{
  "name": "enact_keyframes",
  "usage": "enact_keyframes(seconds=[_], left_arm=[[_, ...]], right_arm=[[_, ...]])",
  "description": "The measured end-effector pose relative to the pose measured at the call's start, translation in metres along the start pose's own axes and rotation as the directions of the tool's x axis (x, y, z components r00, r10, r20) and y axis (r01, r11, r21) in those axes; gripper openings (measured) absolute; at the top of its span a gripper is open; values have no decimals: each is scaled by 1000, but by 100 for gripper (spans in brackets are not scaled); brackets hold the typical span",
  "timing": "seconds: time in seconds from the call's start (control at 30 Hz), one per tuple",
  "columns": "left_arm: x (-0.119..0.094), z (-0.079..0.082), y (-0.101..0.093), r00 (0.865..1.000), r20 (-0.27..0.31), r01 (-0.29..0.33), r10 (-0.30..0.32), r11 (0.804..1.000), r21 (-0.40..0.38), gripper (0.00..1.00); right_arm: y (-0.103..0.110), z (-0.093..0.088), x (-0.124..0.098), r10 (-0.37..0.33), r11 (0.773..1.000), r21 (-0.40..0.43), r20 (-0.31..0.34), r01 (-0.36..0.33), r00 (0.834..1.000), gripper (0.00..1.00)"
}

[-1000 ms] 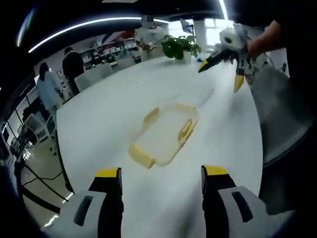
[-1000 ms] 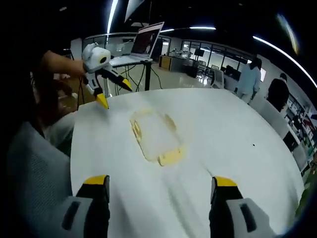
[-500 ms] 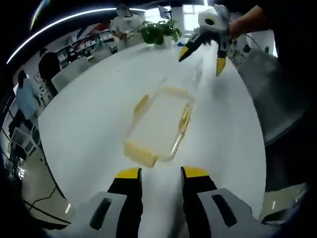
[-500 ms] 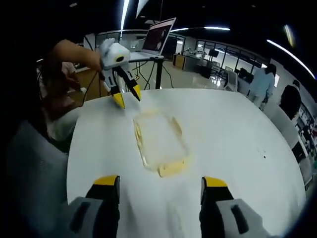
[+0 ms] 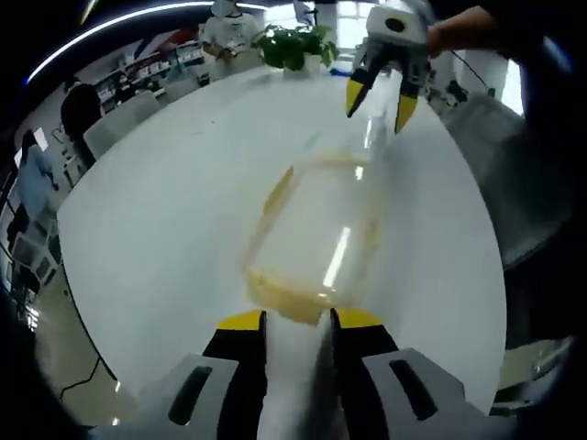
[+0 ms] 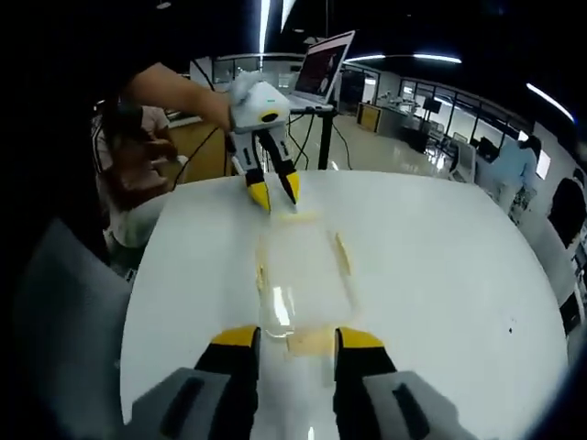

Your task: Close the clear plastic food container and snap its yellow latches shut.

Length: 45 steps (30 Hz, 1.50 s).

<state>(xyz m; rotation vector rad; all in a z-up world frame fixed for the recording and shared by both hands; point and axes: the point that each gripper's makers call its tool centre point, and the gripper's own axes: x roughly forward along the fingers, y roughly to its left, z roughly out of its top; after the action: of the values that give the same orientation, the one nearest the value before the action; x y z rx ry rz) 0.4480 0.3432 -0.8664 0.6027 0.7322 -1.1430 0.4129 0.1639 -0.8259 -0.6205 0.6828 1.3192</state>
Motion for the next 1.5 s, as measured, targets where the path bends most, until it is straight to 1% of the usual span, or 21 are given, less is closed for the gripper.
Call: enact_keyframes(seconds=[0.07,0.13,0.2,0.23,0.33,0.4,0.43,0.47,0.5,0.53,0.63,0.77,0.83,0.9,0.93,0.97,1.07,1.1,1.2,1.43,1.5], left_arm=[[2,-2,-2,999,-18,29,-29,999,19,31],[3,-6,0,998,-46,44,-40,995,89,35],[5,-9,-1,997,-56,66,-61,994,87,39],[7,-10,0,996,-62,72,-67,994,83,40],[11,-11,-3,992,-70,113,-106,989,96,41],[14,-12,-4,988,-91,134,-124,984,117,41],[14,-9,-4,988,-81,141,-133,983,118,41],[15,-8,-2,987,-87,145,-132,977,158,41],[16,-7,0,988,-85,140,-128,978,154,42],[16,-6,2,988,-89,136,-123,977,162,42],[17,-5,2,984,-96,164,-147,966,199,38],[21,-1,5,980,-105,190,-169,953,236,41],[23,1,7,978,-114,198,-174,947,253,43],[23,0,2,967,-144,244,-211,932,267,40],[22,-3,-4,956,-174,277,-237,924,263,38],[23,-1,-2,960,-166,265,-226,925,273,38],[24,-1,-1,960,-171,263,-223,926,271,37],[24,0,0,960,-171,261,-221,928,267,37],[23,-1,-1,960,-176,261,-220,930,259,37],[19,-3,-1,960,-183,250,-210,938,238,36],[18,-3,-2,960,-186,250,-208,938,239,36]], right_arm=[[-5,-3,5,-4,1000,-17,-36,3,999,34],[-9,-10,10,0,1000,-24,-81,-2,997,41],[-9,-14,15,15,999,-37,-101,-19,995,48],[-9,-19,16,22,1000,2,-134,-21,991,50],[-12,-23,22,21,996,-84,-174,-36,985,48],[-13,-24,27,25,996,-77,-178,-39,984,51],[-13,-26,30,38,996,-76,-189,-53,981,51],[-14,-29,31,39,994,-90,-209,-59,977,51],[-17,-33,32,28,992,-115,-237,-57,971,50],[-18,-34,34,32,993,-106,-246,-60,969,50],[-17,-35,38,74,995,-44,-247,-87,966,50],[-24,-39,42,61,994,-74,-277,-84,959,50],[-23,-43,43,65,994,-61,-299,-87,952,50],[-24,-39,44,74,992,-77,-283,-100,956,50],[-25,-39,44,75,992,-76,-284,-101,956,49],[-25,-39,45,75,991,-84,-287,-103,955,48],[-21,-40,45,83,984,-123,-299,-125,951,37],[-22,-37,47,89,979,-152,-288,-137,953,37],[-22,-39,45,87,977,-159,-295,-139,952,36],[-20,-34,42,95,980,-145,-277,-139,956,36],[-16,-33,42,103,984,-116,-276,-139,956,36]])
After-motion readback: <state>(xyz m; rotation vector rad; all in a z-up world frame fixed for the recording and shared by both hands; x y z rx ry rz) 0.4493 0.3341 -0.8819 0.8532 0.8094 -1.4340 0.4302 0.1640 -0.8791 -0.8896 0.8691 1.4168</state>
